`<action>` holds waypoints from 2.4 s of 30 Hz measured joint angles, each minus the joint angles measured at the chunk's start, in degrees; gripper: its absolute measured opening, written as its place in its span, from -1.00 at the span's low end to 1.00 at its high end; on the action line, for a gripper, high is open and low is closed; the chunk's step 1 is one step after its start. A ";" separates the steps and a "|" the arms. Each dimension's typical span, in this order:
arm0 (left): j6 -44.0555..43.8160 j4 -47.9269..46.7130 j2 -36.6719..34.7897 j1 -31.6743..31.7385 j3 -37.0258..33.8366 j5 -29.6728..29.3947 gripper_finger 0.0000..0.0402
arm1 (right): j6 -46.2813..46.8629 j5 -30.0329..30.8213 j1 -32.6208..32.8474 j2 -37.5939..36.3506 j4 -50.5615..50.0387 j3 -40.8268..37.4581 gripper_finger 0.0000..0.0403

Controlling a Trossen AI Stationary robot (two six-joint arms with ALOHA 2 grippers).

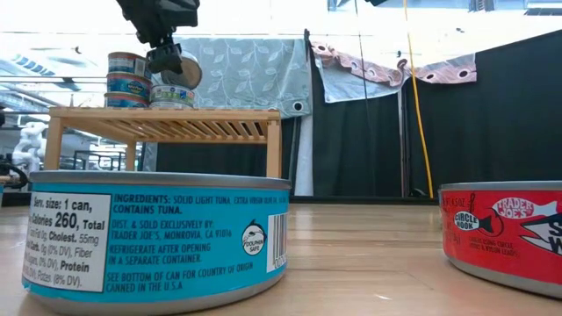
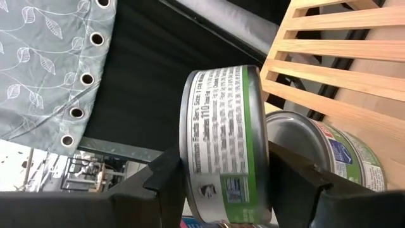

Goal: Stack canned seafood by type on shelf
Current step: Stack the green can on top of the other green can

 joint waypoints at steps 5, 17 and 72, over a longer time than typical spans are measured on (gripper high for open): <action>-0.07 0.00 0.00 0.00 0.00 1.76 -0.05 | 0.00 0.01 0.00 0.00 0.00 0.00 0.38; -3.51 -1.46 -0.02 0.02 0.00 1.38 0.36 | 0.00 0.00 0.00 0.02 -0.02 0.00 0.38; -25.28 -13.29 -0.15 6.34 5.94 22.86 0.23 | 0.00 0.00 0.00 0.02 0.44 0.00 0.38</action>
